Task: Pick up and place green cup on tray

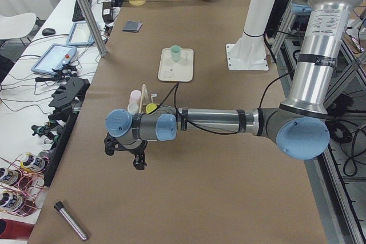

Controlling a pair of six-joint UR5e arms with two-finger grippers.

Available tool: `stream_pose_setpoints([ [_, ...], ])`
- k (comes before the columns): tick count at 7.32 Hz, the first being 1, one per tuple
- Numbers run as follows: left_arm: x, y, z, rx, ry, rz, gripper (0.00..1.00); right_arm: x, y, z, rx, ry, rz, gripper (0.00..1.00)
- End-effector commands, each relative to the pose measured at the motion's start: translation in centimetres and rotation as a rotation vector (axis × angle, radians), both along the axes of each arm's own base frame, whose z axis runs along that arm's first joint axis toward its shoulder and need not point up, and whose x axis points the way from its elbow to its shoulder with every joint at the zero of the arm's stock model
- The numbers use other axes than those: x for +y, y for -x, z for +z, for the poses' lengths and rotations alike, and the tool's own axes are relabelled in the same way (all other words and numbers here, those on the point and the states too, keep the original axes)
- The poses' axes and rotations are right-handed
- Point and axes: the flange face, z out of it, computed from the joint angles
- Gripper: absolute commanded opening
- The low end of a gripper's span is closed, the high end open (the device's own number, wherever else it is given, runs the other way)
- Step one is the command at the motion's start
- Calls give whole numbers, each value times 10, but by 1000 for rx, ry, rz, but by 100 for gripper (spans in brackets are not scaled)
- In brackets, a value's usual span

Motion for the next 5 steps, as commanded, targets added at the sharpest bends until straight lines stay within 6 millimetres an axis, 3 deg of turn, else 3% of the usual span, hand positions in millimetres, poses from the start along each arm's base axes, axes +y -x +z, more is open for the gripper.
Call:
stream_pose_setpoints([
  [1, 3, 12, 0, -13, -1, -16, 98, 1, 0, 1, -2, 2, 0, 100],
  [5, 4, 14, 1, -44, -7, -14, 98, 3, 0, 1, -3, 3, 0, 100],
])
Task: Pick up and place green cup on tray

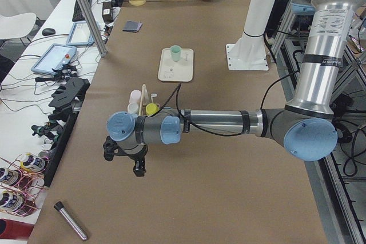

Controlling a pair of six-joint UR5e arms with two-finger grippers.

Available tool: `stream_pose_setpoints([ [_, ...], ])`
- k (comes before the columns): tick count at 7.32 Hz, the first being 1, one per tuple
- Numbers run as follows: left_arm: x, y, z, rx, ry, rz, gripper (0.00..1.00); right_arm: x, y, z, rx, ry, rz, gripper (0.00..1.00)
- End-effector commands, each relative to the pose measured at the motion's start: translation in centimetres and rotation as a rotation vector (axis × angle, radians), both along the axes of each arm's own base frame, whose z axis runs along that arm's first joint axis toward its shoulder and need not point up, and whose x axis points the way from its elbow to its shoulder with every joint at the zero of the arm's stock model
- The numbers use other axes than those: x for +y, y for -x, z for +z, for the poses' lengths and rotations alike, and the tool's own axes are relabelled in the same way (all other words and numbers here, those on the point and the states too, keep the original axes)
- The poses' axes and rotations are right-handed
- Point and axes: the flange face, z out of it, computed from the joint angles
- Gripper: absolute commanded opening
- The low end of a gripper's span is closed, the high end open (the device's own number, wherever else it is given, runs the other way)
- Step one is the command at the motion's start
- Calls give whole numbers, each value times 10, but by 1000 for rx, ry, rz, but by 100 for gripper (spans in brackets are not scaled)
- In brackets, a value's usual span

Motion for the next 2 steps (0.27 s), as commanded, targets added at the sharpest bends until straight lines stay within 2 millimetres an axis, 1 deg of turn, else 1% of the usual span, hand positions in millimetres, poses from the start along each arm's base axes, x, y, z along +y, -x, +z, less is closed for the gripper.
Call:
stream_pose_setpoints([
  [1, 1, 0, 3, -9, 3, 2, 98, 0, 0, 0, 0, 1, 0, 100],
  [2, 1, 0, 3, -20, 2, 4, 98, 0, 0, 0, 0, 1, 0, 100],
])
